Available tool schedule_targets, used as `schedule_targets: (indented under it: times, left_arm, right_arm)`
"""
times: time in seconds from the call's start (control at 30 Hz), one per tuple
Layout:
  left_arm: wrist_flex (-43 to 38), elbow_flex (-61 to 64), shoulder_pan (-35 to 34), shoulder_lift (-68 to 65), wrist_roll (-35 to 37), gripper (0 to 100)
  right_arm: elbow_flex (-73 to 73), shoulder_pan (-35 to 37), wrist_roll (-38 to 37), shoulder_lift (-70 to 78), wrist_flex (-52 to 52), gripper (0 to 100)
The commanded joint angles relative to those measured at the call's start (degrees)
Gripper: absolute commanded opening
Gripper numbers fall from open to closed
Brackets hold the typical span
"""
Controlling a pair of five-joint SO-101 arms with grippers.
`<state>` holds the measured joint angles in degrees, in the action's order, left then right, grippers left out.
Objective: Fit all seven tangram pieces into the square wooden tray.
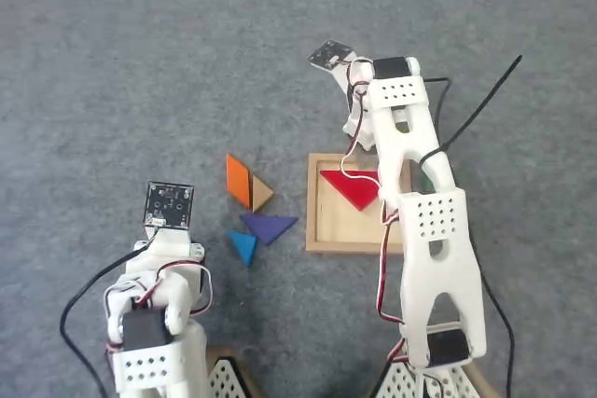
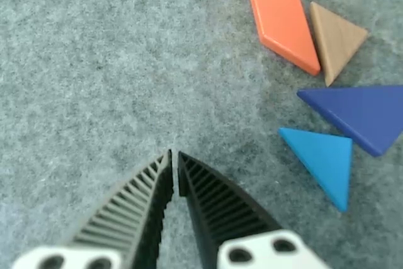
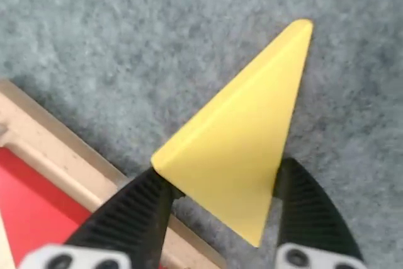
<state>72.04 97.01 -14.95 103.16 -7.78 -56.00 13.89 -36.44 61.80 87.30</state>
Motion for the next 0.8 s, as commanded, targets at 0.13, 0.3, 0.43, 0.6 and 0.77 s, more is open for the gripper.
schedule_targets:
  times: [0.13,0.3,0.43,0.6,0.77]
  left_arm:
    - [0.3,-0.5,0.0,0.7,-0.4,2]
    - [0.3,-0.5,0.0,0.7,-0.4,2]
    - [0.3,-0.5,0.0,0.7,-0.4,2]
    - [0.3,-0.5,0.0,0.7,-0.4,2]
    - [0.3,-0.5,0.0,0.7,-0.4,2]
  right_arm:
    - [-3.7,-2.7,-0.2,-0.2,-0.7,2.9]
    - [-7.6,-4.8,0.8,-0.7,-0.6,1.8]
    - [-10.8,-5.9,5.8,-0.7,0.4,1.6]
    - [-23.3,-4.6,14.5,-0.7,11.8,0.7]
    - [-31.6,-3.6,21.0,-2.5,16.0,0.6]
